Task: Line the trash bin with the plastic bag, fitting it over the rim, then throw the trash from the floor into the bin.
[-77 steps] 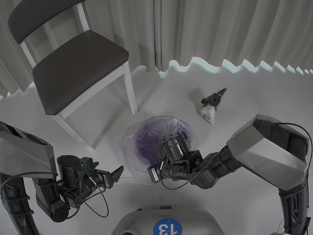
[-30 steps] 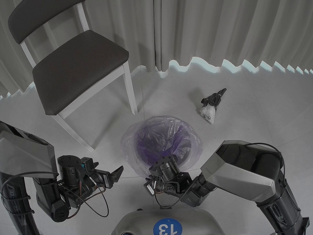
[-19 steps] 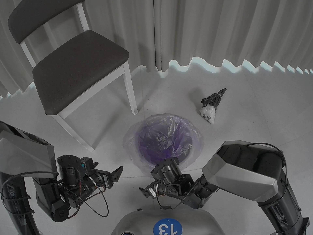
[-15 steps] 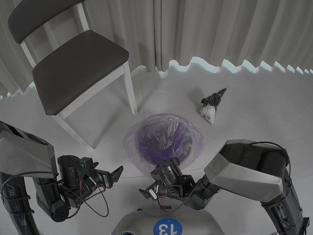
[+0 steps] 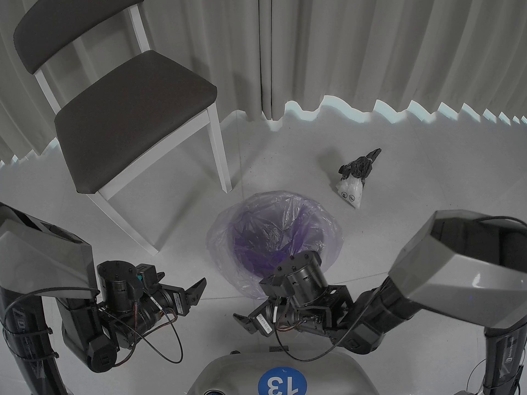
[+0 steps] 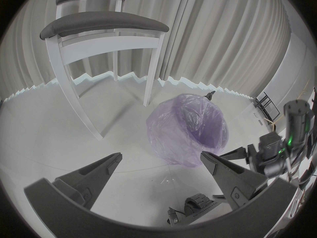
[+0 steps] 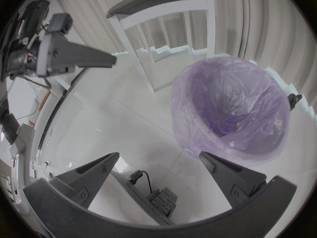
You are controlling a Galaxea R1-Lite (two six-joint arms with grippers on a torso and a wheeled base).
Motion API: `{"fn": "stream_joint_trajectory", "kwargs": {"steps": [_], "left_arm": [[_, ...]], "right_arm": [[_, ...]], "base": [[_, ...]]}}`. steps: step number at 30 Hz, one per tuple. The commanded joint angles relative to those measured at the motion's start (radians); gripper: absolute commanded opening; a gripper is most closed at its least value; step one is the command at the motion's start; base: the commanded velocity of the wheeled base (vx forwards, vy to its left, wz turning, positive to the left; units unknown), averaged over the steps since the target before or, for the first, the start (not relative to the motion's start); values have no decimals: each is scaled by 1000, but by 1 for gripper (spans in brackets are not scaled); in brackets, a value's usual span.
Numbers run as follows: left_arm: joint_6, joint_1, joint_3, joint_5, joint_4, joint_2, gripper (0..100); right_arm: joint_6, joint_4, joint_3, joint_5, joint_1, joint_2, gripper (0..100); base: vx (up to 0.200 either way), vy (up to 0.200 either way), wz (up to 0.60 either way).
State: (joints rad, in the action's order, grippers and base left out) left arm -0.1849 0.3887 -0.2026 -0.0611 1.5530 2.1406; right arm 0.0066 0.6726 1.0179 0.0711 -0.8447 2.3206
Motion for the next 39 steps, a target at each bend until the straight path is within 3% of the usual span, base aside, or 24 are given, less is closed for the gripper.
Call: {"fn": "stream_joint_trajectory", "kwargs": {"steps": [1,16,19,23,29,32,39], "left_arm": [[1,-1,-11,-9,18,22,100],[-4,7,-106,-16,16,54,100],[-7,7,-130,-19,18,91,100],[-33,10,-138,-20,18,105,100],[-41,2,-150,-23,18,104,100],[-42,-2,-149,-25,18,107,100],[-44,-8,-140,-25,18,107,100]], "right_arm": [[-2,-10,-47,4,38,-165,100],[-22,-108,-105,12,358,-257,100],[-134,-87,-154,7,421,-221,100],[-224,59,-222,-34,452,-187,100],[-461,133,-226,-218,527,-93,100],[-491,157,-226,-269,527,-64,100],[-573,157,-223,-289,513,-10,100]], "base": [[0,0,0],[0,0,0],[0,0,0],[0,0,0],[0,0,0],[0,0,0],[0,0,0]]}}
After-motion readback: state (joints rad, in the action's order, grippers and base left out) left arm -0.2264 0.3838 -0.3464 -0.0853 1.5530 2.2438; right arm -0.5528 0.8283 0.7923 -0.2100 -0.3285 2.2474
